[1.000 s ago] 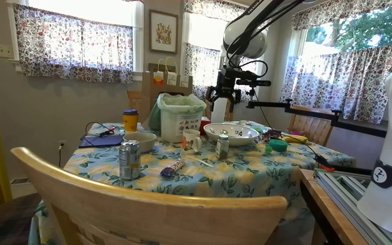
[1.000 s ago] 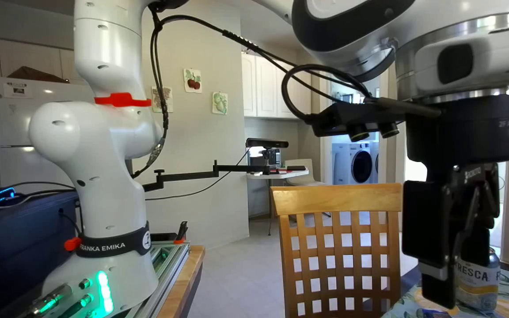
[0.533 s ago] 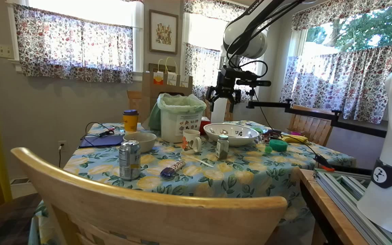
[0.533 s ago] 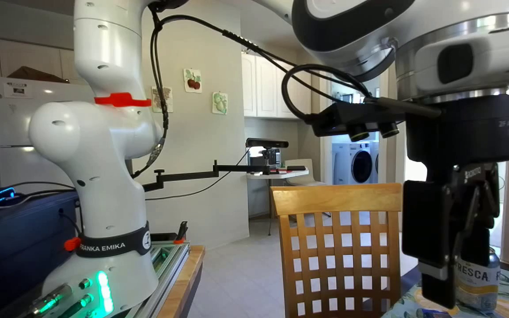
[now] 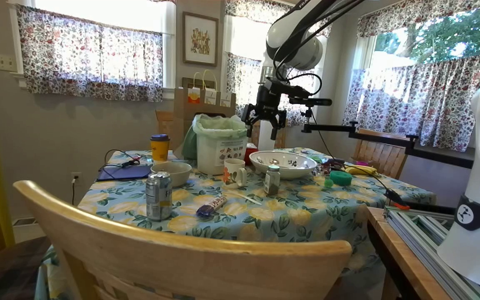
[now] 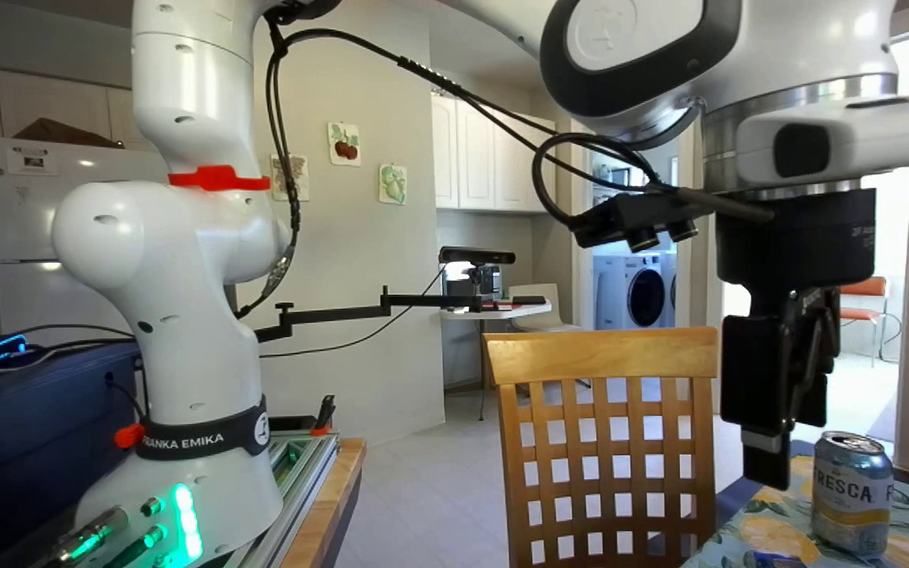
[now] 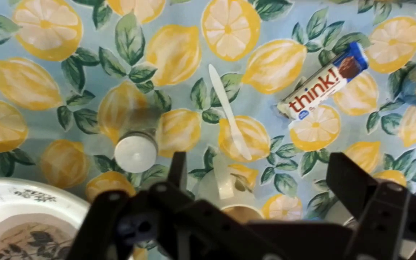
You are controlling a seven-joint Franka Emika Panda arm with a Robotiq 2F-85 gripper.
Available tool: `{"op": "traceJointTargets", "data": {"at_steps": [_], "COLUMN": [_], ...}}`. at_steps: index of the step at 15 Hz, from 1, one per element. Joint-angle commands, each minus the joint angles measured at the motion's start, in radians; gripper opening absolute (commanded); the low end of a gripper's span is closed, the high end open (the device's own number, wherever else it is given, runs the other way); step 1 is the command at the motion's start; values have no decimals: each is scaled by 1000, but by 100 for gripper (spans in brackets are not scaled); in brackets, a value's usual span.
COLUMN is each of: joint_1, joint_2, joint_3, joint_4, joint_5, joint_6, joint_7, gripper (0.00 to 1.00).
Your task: Push the chair forward
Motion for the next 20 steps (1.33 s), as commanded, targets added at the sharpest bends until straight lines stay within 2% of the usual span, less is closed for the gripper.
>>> {"op": "traceJointTargets", "data": {"at_steps": [1, 9, 15, 16, 17, 20], "joint_1": [18, 102, 187, 189, 187, 194], "joint_2": [-54, -167, -247, -257, -203, -224], "joint_3": [54, 150, 195, 194, 196, 195], "joint_4": [-42, -146, -249, -261, -205, -225], "joint_5": [95, 178, 262, 245, 226, 225], "joint_6": [-24, -91, -63, -34, -68, -53], "joint_7": [-131, -319, -530, -530, -454, -484], "gripper": [100, 100, 100, 100, 100, 100]}}
